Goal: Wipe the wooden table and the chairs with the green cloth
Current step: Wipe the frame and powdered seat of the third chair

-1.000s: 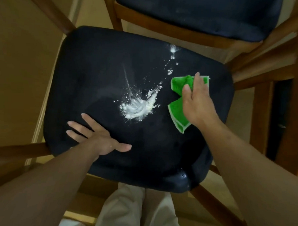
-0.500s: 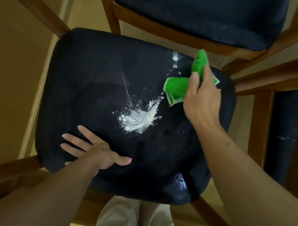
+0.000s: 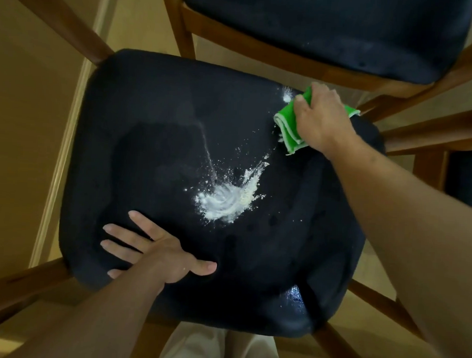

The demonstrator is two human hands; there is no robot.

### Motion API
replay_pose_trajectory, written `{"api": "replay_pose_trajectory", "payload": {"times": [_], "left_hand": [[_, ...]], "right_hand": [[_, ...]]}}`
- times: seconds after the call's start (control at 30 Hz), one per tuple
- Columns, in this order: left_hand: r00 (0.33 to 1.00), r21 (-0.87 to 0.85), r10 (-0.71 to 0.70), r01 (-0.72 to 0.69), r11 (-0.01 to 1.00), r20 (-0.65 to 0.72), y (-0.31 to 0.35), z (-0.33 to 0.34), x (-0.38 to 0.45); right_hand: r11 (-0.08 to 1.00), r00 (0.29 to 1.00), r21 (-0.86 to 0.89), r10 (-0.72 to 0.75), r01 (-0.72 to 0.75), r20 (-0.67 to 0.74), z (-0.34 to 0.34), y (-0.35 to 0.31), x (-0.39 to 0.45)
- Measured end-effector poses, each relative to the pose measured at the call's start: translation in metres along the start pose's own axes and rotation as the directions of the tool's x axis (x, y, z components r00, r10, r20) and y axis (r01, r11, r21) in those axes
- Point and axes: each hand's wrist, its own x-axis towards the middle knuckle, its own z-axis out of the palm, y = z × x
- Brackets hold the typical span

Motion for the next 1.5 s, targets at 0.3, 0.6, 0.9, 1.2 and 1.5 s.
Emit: {"api": "replay_pose_trajectory", "payload": {"times": [0.3,0.6,0.9,1.2,1.5], "left_hand": [[1.000,-0.010,-0.010,0.010,1.000,0.009,-0.001,-0.001,0.002],[0.999,0.003,-0.034,0.034,0.999,0.041,-0.004,-0.001,0.011],[0.999,0.001,0.015,-0.015,1.000,0.036,-0.007,0.000,0.012],[0.999,-0.019,-0.014,0.014,1.000,0.047,-0.011,0.003,0.027],[0.999,0.019,-0.030,0.031,0.999,-0.015,-0.004,0.003,0.020]], "right_hand": [[0.976,0.975,-0.061,-0.201,0.208,0.098,0.026,-0.014,-0.070],[0.984,0.928,0.138,-0.156,0.115,0.338,0.050,-0.025,-0.165],[0.977,0.958,0.119,-0.199,0.178,0.207,0.032,-0.017,-0.112],[0.976,0.917,-0.020,-0.199,0.219,0.347,0.040,-0.027,-0.125],[0.923,0.811,0.046,-0.358,0.381,0.463,0.058,-0.011,-0.185]]}}
